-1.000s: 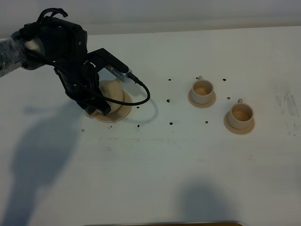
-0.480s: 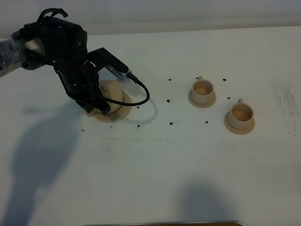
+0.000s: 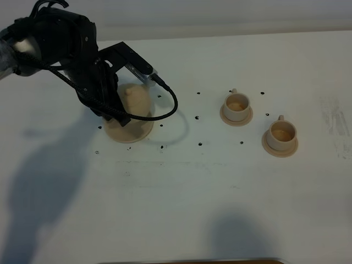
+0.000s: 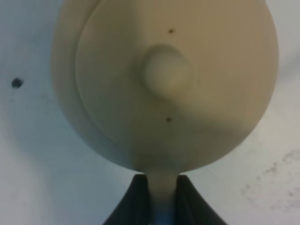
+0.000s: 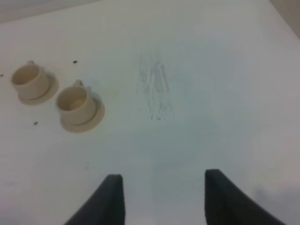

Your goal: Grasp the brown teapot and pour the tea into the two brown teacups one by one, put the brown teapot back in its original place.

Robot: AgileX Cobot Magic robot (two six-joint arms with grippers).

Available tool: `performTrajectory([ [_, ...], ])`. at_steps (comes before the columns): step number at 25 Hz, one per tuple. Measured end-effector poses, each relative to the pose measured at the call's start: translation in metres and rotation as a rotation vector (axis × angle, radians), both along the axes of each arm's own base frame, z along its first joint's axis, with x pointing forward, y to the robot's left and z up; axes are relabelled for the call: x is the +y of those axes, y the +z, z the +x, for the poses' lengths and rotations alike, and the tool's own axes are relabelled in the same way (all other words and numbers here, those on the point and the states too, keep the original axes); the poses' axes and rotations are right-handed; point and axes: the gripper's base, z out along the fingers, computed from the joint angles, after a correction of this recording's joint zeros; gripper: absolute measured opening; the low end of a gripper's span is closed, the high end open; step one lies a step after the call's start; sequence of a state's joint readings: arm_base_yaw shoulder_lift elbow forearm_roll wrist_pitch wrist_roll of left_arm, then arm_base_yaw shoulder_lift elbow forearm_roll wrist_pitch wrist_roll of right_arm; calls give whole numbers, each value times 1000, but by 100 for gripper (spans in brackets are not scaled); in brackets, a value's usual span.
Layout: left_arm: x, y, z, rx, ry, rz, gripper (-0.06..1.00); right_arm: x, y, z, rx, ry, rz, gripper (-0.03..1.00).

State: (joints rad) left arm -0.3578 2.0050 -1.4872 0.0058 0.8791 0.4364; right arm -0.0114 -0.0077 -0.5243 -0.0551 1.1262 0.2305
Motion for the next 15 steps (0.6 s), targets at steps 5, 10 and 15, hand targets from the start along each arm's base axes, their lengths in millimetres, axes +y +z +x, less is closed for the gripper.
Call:
performTrajectory([
  [5,-8,7,2,-18,-102,-25,8,0,0,0,0,0,0,41],
  [10,-18,26,11,-102,-204,-51,8,0,0,0,0,0,0,41],
  [15,-30,38,23,-163,-321,-53,8,0,0,0,0,0,0,41],
])
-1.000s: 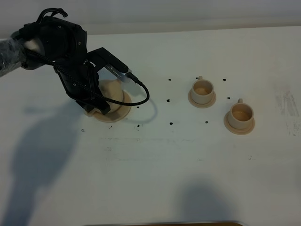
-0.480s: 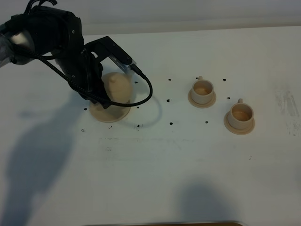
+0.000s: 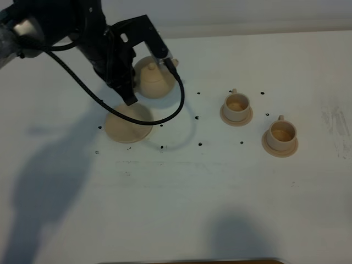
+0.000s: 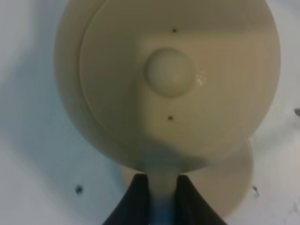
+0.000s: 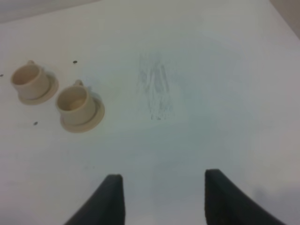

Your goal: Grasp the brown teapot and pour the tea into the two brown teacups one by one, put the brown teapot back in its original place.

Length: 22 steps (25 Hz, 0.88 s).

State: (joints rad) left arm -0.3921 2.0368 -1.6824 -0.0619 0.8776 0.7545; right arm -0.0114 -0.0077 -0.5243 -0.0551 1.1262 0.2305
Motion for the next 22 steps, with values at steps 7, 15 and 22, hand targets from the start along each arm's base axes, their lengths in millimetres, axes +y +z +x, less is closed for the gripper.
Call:
performTrajectory([
  [7,-34,-11,17,-11,-134,-7,8,0,0,0,0,0,0,41],
  [15,-58,-20,22,-39,-289,-14,8,0,0,0,0,0,0,41],
  [22,-59,-21,21,-40,-297,-13,8,0,0,0,0,0,0,41],
])
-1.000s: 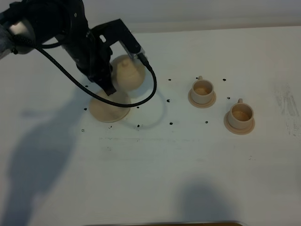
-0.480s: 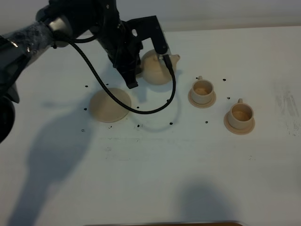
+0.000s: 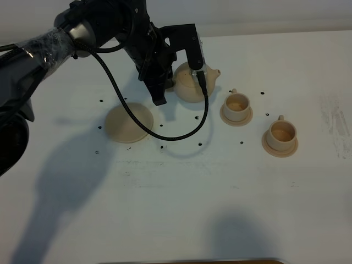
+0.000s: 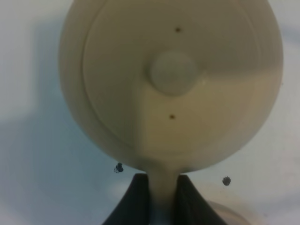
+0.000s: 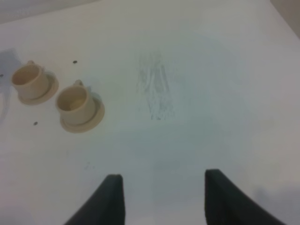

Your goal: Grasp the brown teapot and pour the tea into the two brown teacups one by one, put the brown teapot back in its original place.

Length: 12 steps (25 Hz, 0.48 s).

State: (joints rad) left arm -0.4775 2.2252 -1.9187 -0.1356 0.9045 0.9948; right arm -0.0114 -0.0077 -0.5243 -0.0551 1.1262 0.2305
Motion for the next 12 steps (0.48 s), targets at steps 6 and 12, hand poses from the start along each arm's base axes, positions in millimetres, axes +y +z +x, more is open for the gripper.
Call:
performTrajectory([
  [6,-2,1,2,-35,1,-13,8,0,0,0,0,0,0,41],
  [12,-6,3,3,-54,-6,-21,8,0,0,0,0,0,0,41],
])
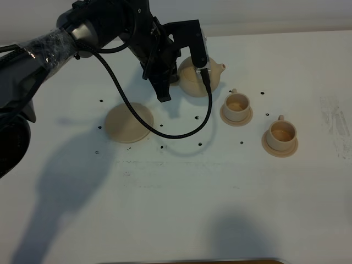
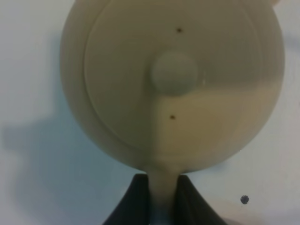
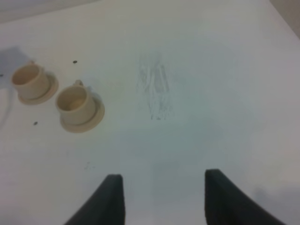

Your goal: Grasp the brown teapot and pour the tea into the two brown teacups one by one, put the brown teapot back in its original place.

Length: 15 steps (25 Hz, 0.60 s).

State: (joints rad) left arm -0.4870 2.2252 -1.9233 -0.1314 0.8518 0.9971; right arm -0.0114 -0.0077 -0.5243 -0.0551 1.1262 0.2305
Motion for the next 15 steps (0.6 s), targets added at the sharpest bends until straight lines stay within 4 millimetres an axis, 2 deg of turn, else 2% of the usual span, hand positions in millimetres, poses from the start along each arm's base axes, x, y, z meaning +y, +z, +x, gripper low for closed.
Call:
performTrajectory([
  [10,2,0,2,-74,-155,94,8,0,0,0,0,0,0,41],
  [15,-7,-8,4,-120,-203,107,8,0,0,0,0,0,0,41],
])
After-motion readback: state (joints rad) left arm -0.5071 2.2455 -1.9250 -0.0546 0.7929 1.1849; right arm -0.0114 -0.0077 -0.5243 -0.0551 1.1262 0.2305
